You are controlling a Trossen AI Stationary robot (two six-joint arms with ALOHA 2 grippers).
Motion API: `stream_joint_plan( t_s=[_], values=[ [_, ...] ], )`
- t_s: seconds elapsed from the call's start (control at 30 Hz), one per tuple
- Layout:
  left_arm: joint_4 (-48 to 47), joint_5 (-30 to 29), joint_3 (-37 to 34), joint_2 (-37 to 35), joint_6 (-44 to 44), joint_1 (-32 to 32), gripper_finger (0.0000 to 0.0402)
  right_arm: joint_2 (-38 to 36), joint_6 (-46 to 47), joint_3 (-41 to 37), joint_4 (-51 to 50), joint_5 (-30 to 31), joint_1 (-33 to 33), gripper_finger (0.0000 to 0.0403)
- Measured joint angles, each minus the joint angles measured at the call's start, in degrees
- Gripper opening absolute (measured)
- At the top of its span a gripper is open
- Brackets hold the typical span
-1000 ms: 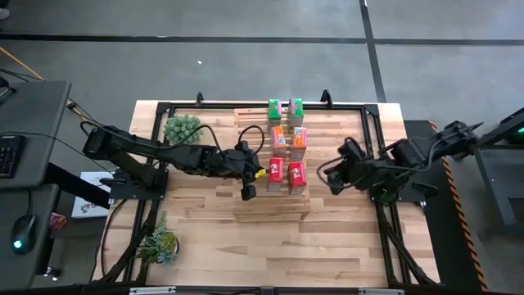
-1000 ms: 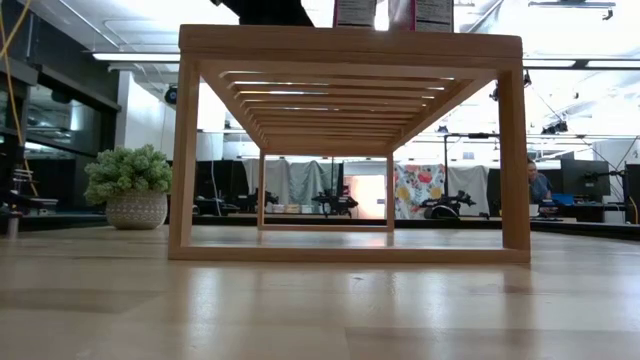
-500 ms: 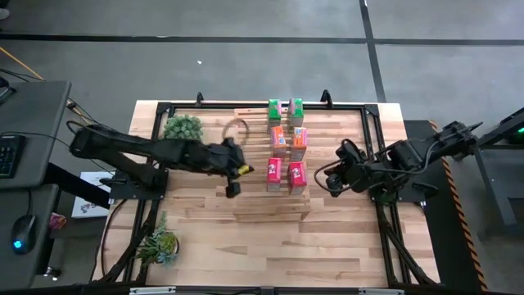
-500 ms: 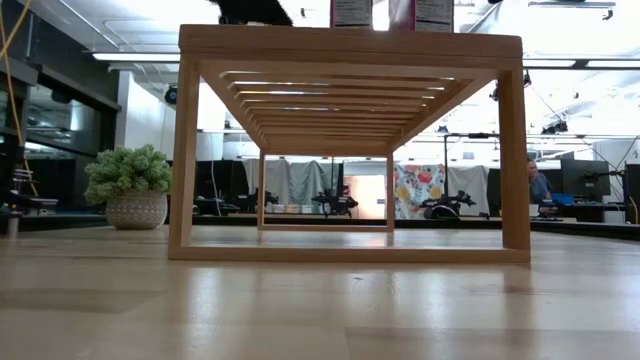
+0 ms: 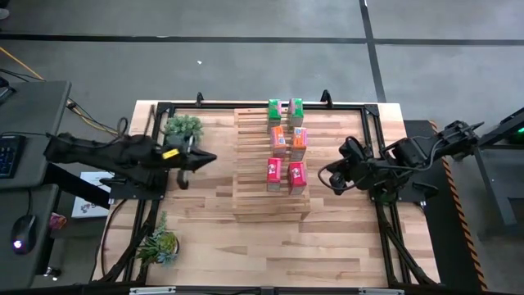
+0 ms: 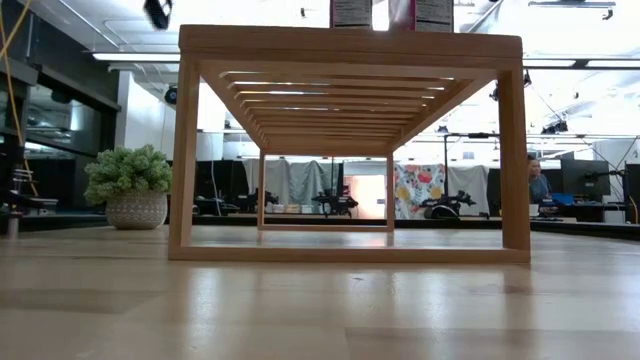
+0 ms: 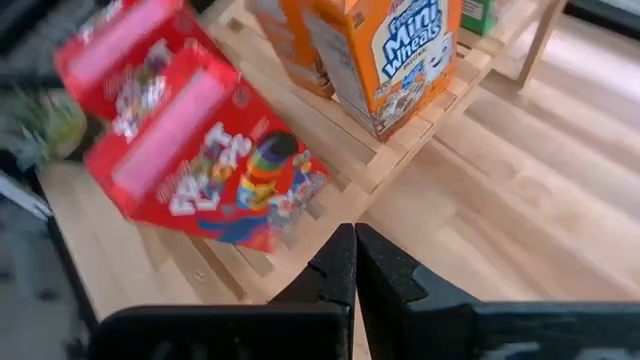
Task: Stack cereal on shelf
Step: Return to Home Position
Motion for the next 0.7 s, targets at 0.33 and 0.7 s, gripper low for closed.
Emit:
stream_joint_plan(
  t_s=[0.33, 0.7],
  values=[
    [7.55, 1.18, -22.23, -22.15, -4.9, 0.0, 0.0, 0.02, -2.33, 0.0, 0.32, -1.6, 0.0, 0.0],
    [8.12, 4.72, -33.49, -35.68, -6.71, 2.18, 0.0, 0.02, -2.47, 0.0, 0.74, -8.56, 0.02, 0.0]
  ],
)
